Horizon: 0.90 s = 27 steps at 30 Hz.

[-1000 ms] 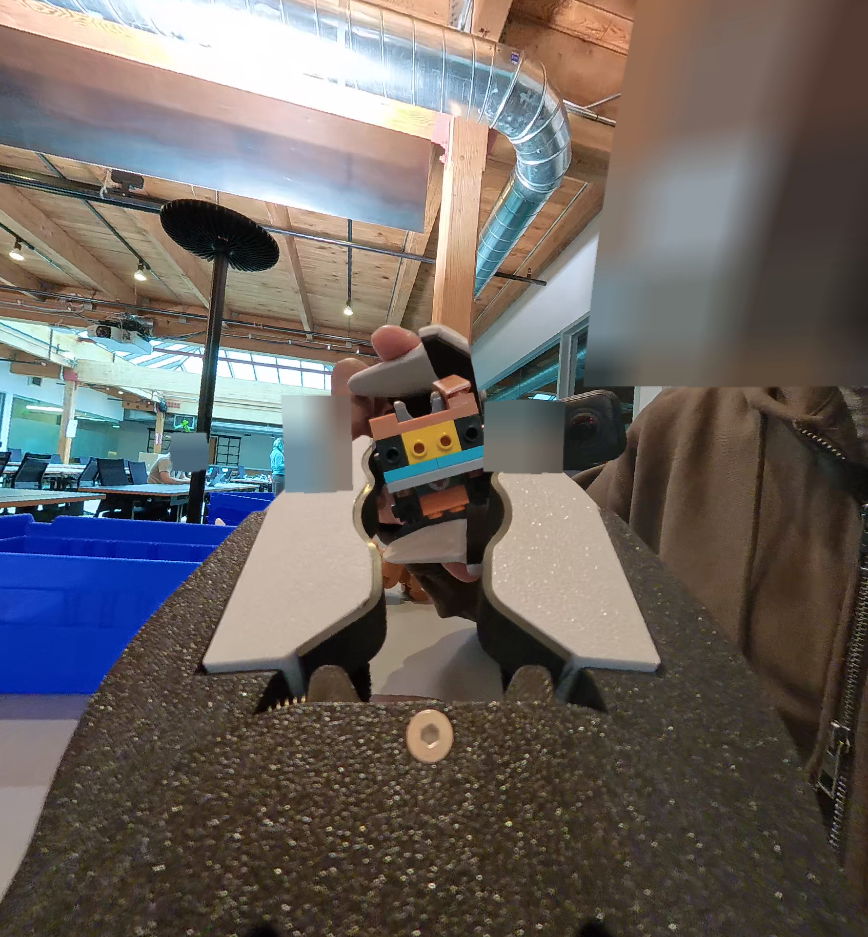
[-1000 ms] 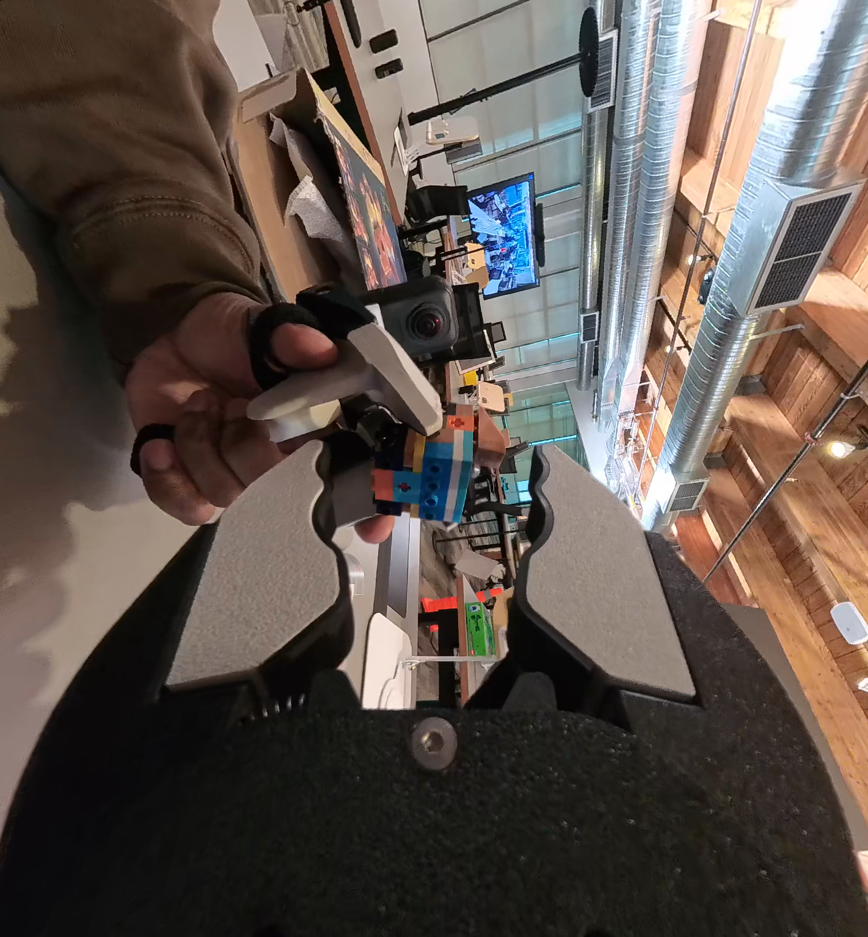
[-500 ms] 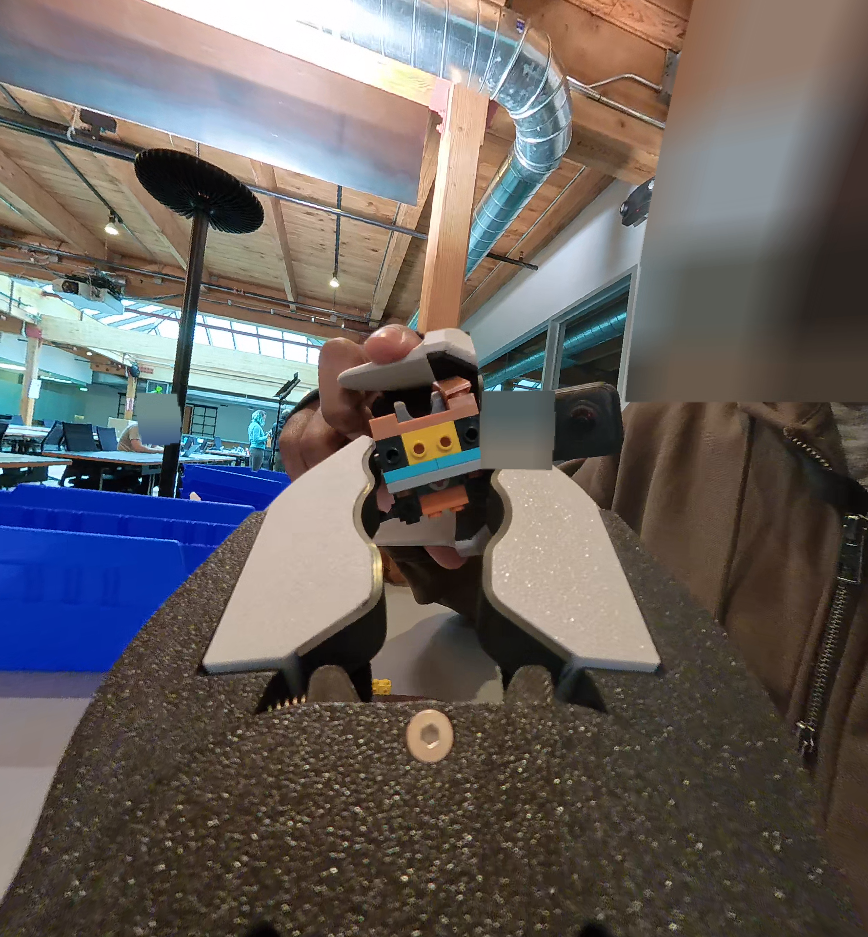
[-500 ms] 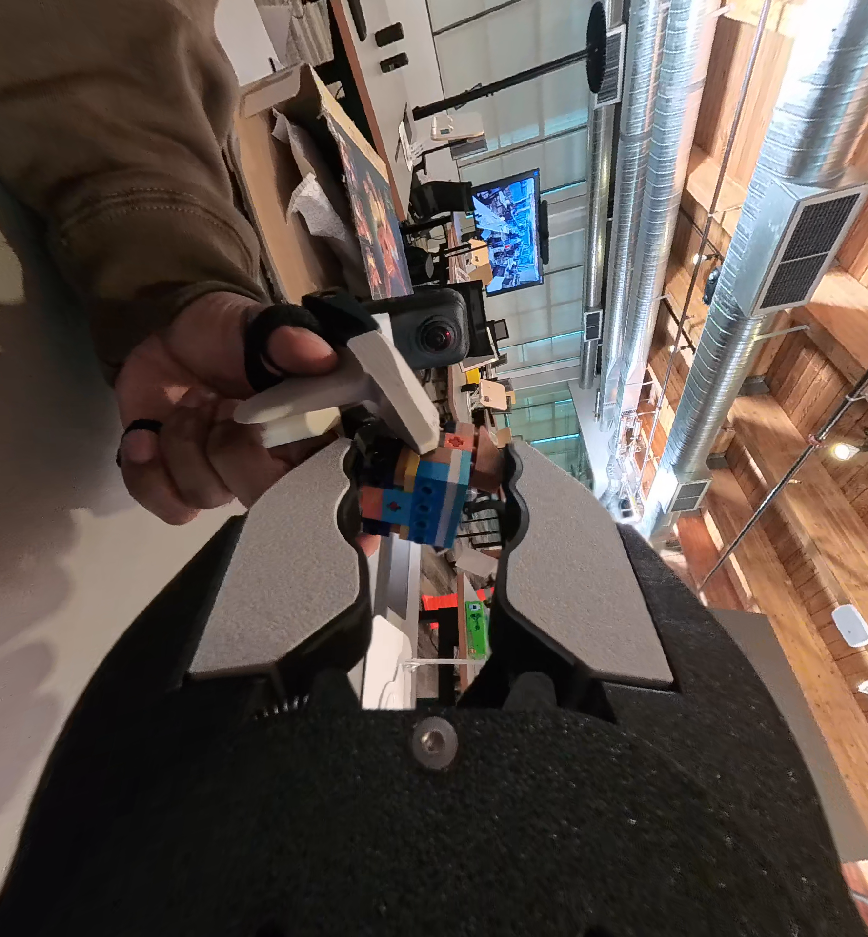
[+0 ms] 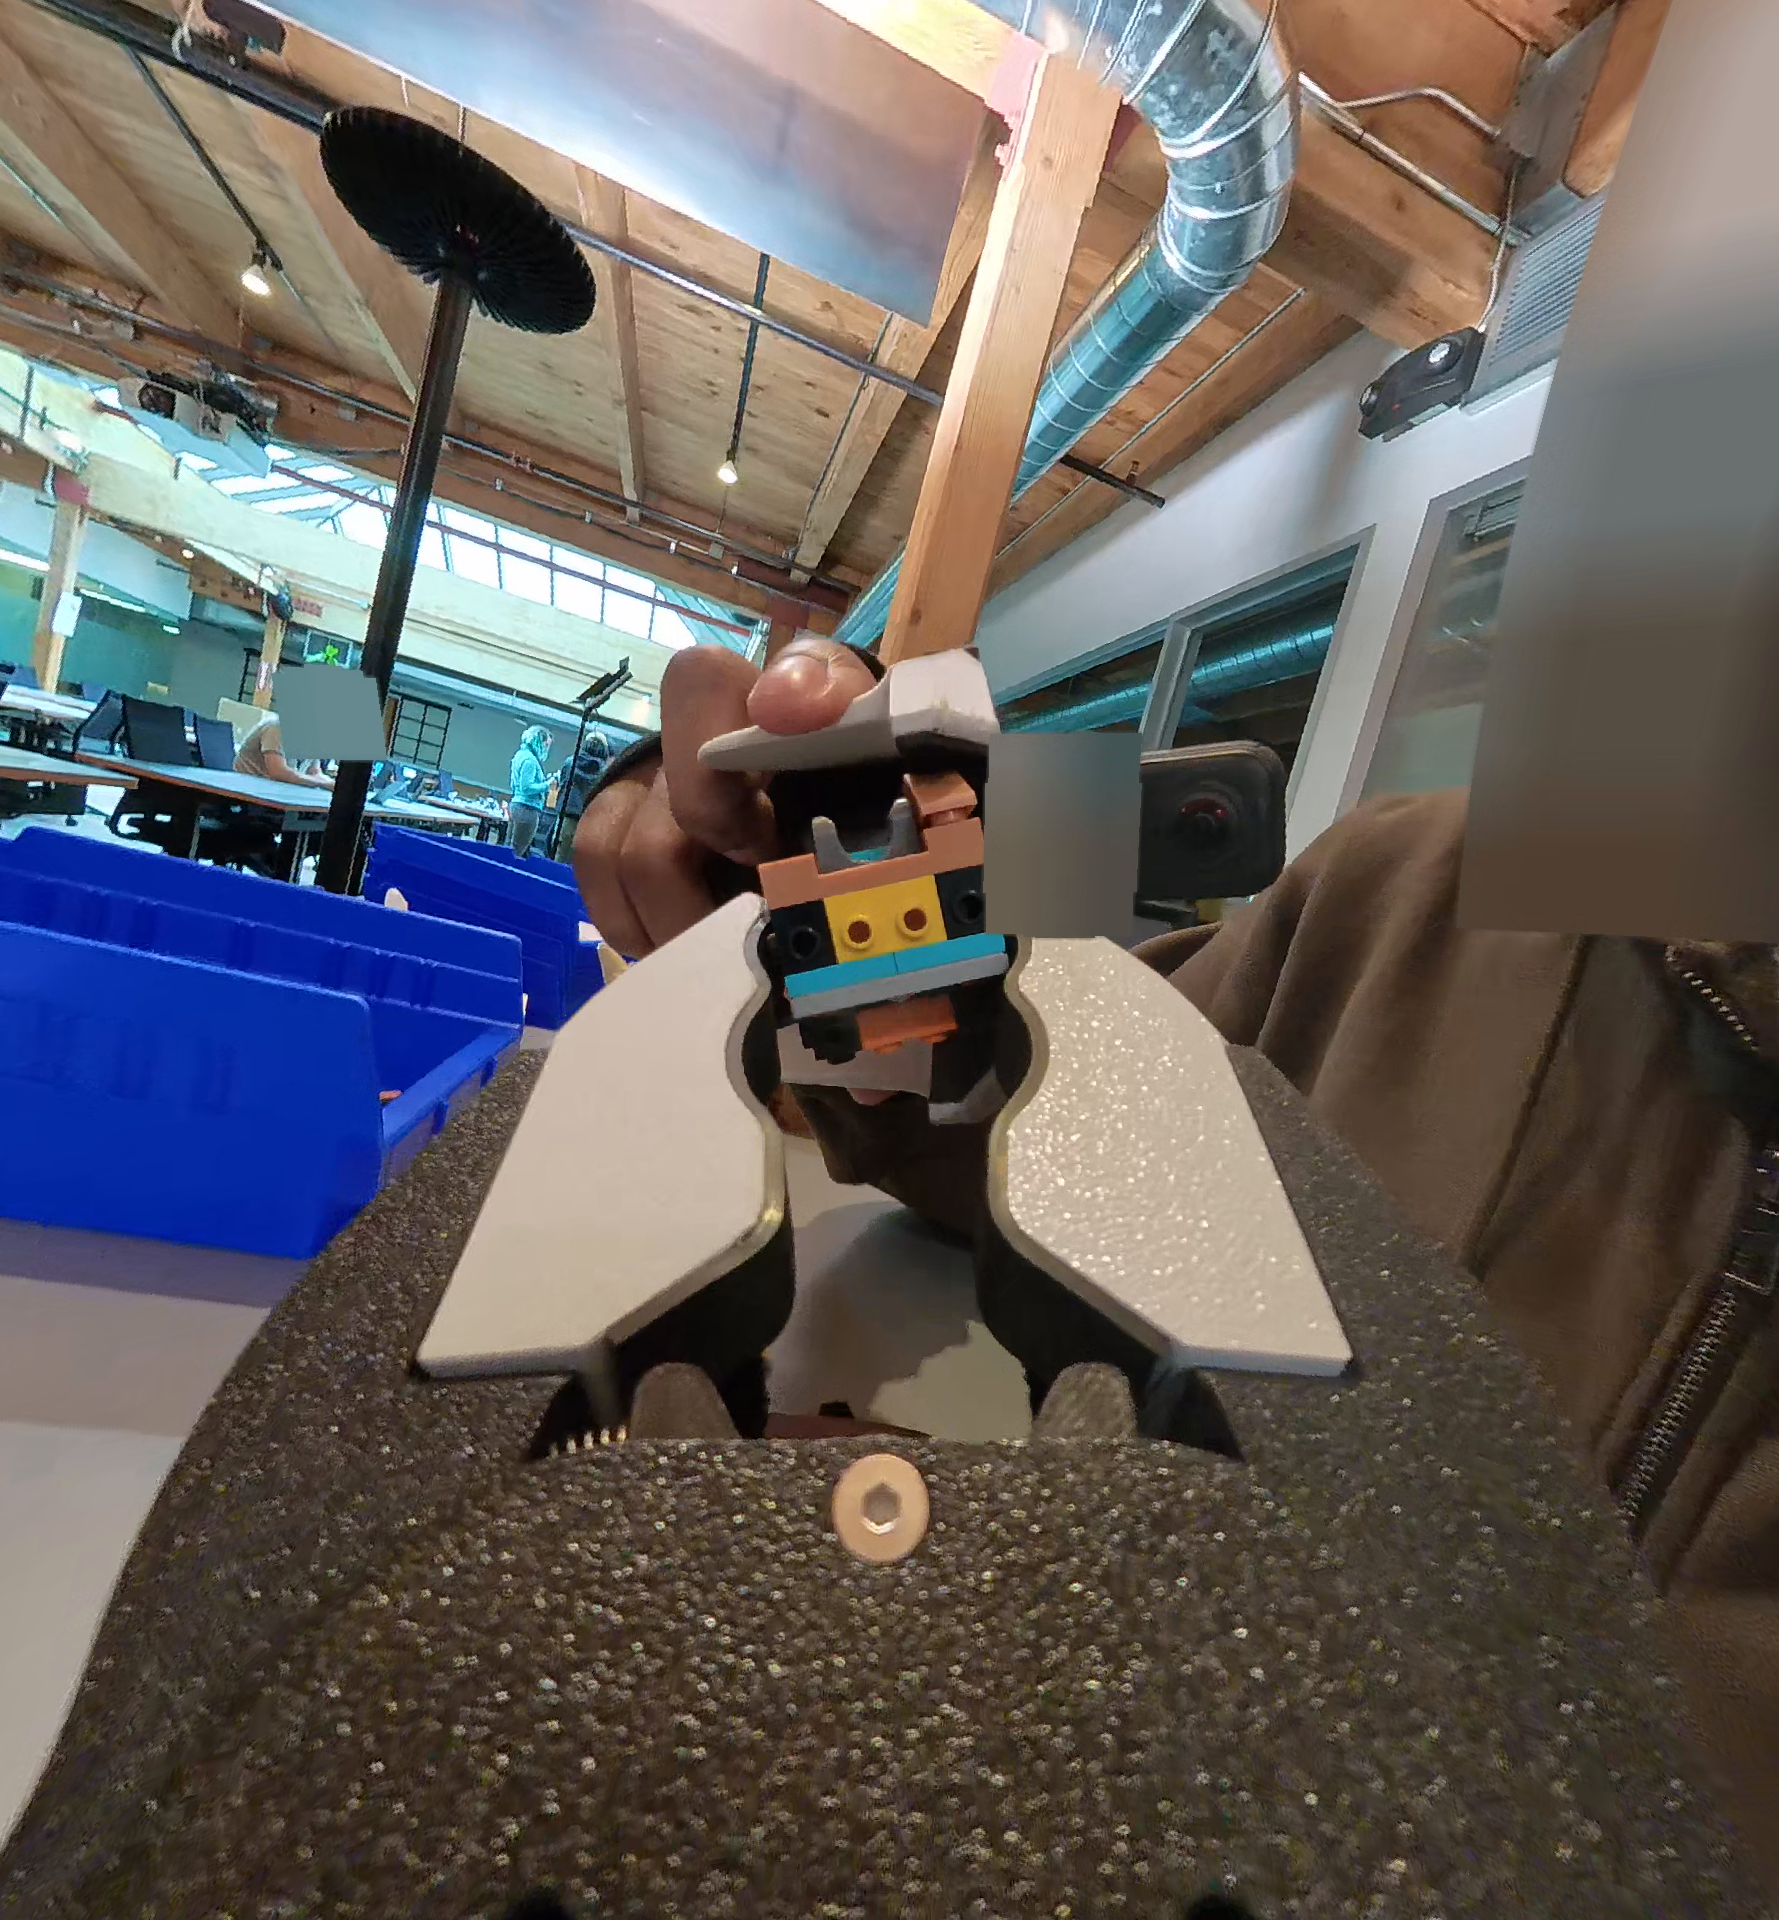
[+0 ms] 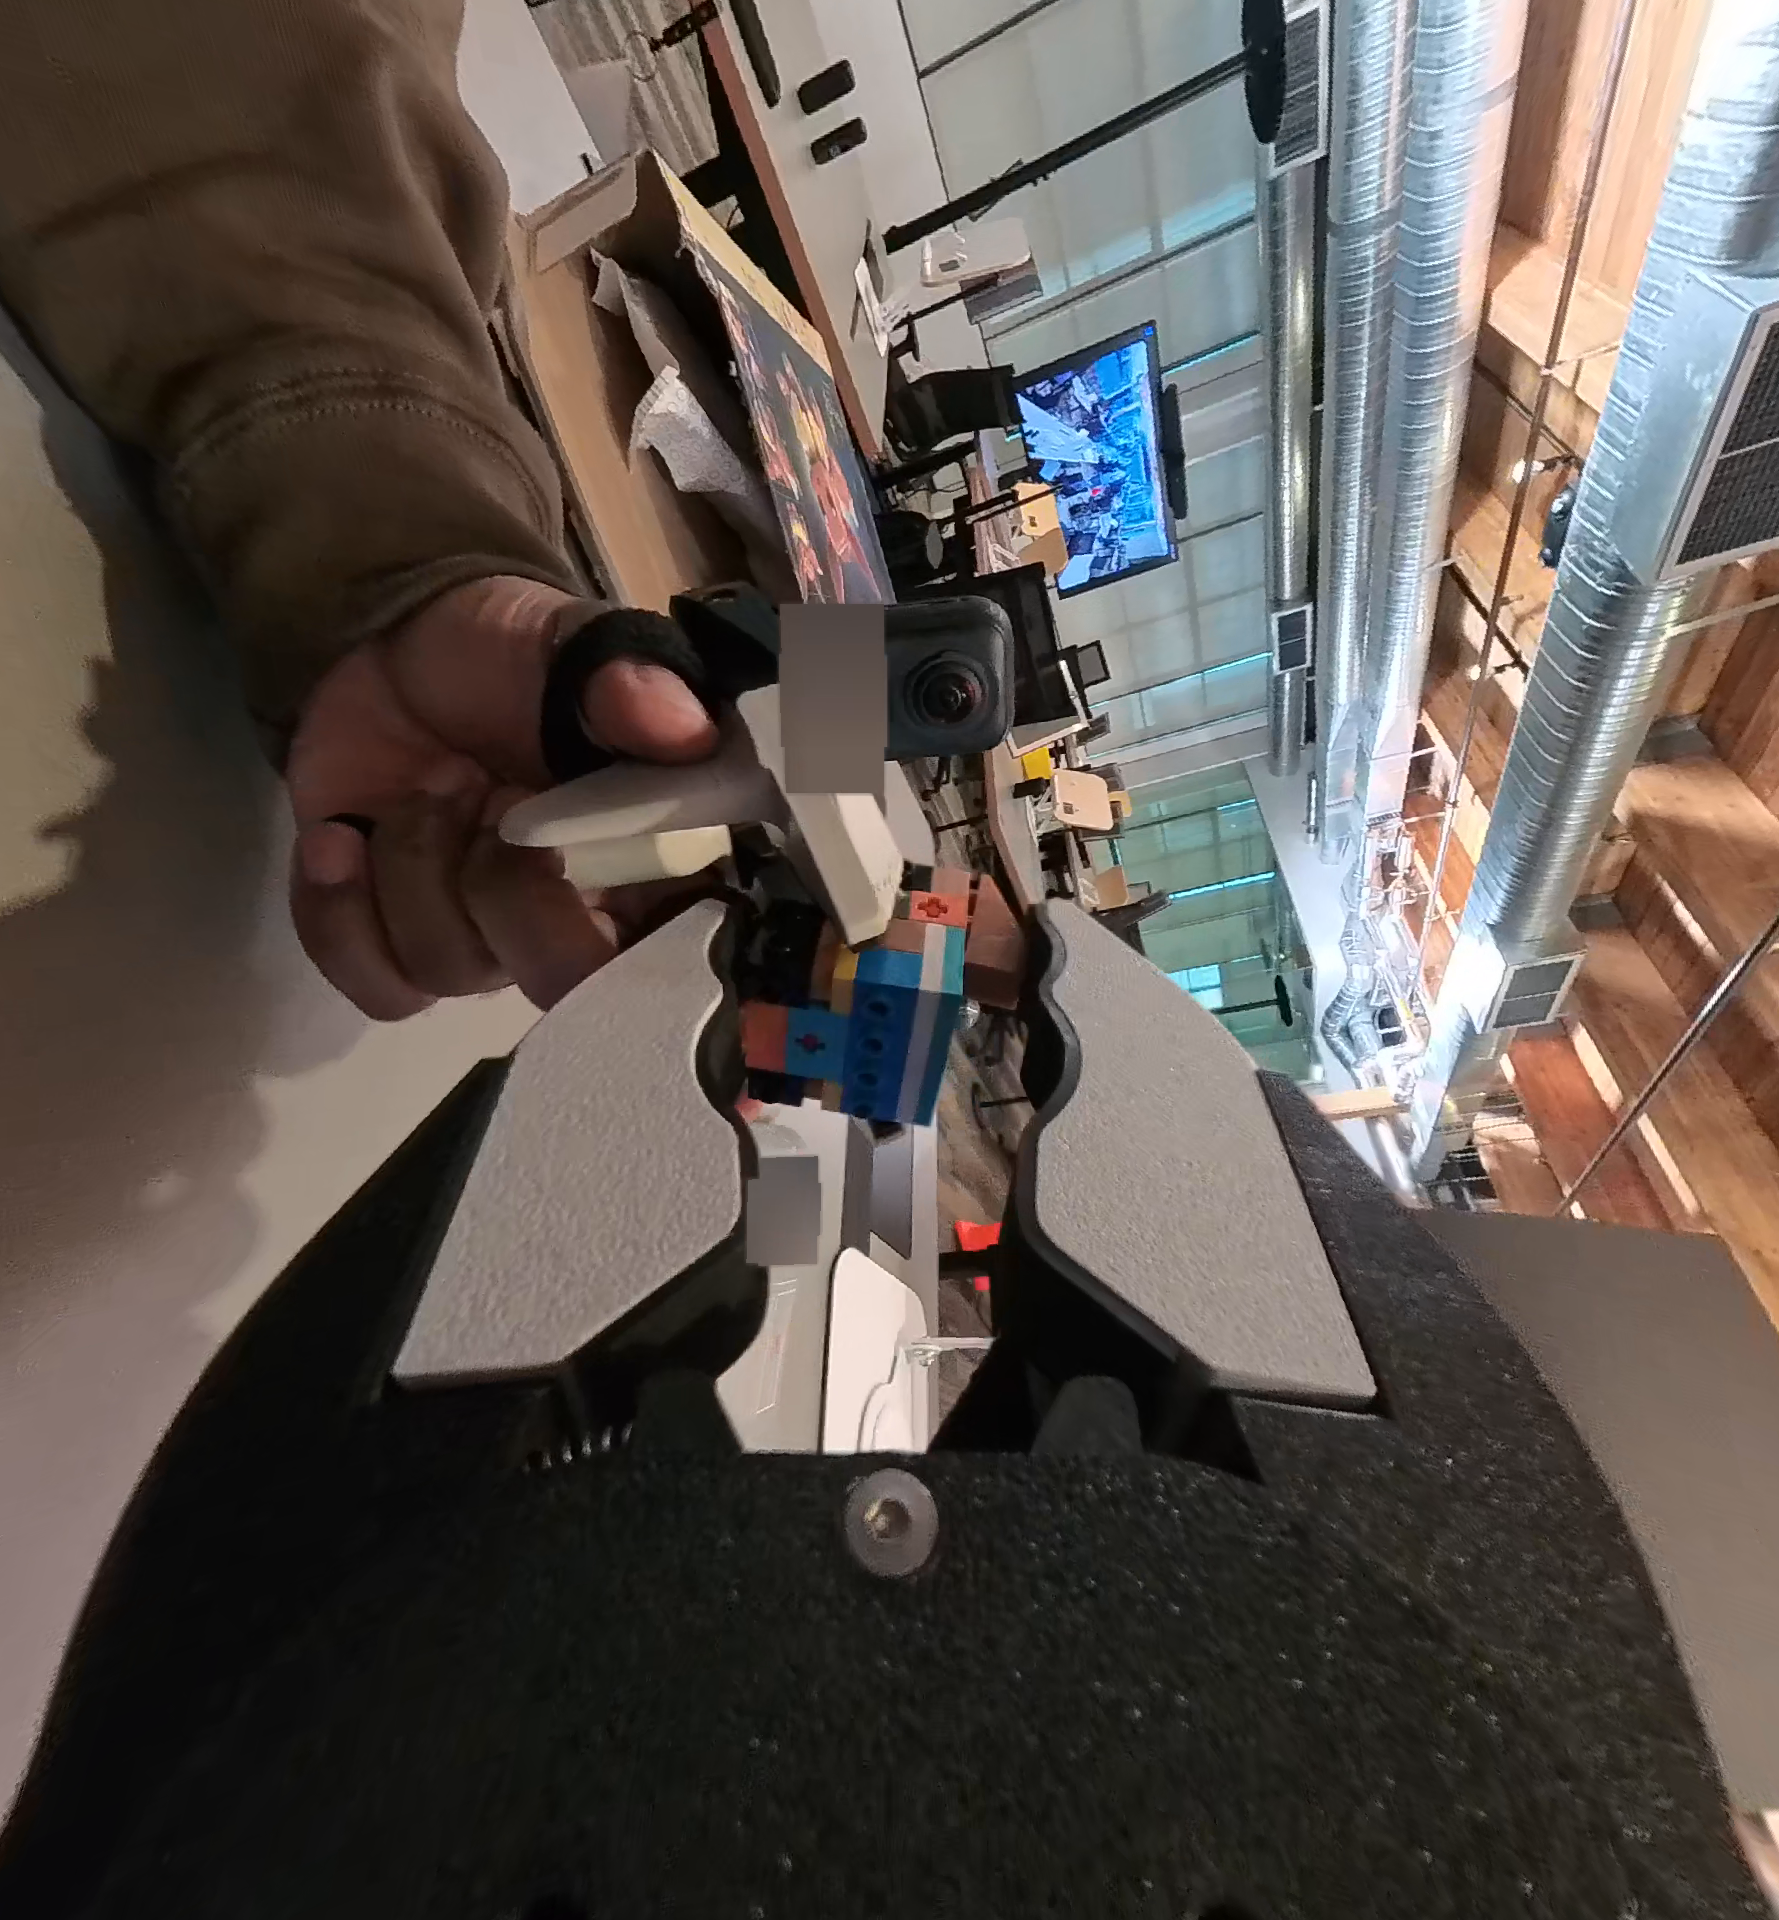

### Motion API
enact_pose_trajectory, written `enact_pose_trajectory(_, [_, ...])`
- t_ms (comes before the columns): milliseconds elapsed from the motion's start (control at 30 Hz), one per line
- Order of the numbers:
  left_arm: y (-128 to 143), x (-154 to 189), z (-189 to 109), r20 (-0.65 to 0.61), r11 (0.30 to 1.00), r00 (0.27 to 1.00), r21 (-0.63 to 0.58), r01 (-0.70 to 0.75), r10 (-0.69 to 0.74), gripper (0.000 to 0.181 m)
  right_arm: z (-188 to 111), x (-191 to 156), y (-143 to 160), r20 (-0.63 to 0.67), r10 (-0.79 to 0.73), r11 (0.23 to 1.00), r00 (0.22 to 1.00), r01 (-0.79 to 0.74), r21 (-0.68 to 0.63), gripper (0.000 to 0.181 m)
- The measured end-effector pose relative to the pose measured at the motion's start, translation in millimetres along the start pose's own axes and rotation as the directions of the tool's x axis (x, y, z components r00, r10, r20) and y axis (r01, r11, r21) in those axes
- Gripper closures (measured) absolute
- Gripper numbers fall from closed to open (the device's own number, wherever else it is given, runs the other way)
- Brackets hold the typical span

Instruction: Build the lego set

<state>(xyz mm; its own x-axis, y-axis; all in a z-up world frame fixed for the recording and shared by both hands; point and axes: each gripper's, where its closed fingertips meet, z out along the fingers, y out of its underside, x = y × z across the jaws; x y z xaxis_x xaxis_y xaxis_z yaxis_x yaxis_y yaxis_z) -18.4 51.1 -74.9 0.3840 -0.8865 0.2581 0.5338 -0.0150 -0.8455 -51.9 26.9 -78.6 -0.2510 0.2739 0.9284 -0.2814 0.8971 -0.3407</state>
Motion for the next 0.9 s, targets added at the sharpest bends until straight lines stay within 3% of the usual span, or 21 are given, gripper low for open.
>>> enact_pose_trajectory(567, [8.5, -3.9, 3.9, 0.003, 0.997, 0.999, -0.061, 0.053, -0.053, 0.140, -6.3, -4.1, 5.2, 0.059, 0.121, 0.992, 0.991, -0.123, 0.034, 0.130])
enact_pose_trajectory(733, [4.7, -7.1, -7.2, 0.024, 0.969, 0.981, -0.163, -0.187, 0.193, 0.130, -9.8, -2.3, 11.2, 0.063, 0.291, 0.952, 0.955, -0.295, 0.076, 0.130])
enact_pose_trajectory(900, [-5.3, -5.1, -14.4, 0.021, 0.843, 0.864, -0.233, -0.485, 0.503, 0.127, -19.1, -2.7, 20.8, 0.071, 0.413, 0.903, 0.908, -0.418, 0.095, 0.130])
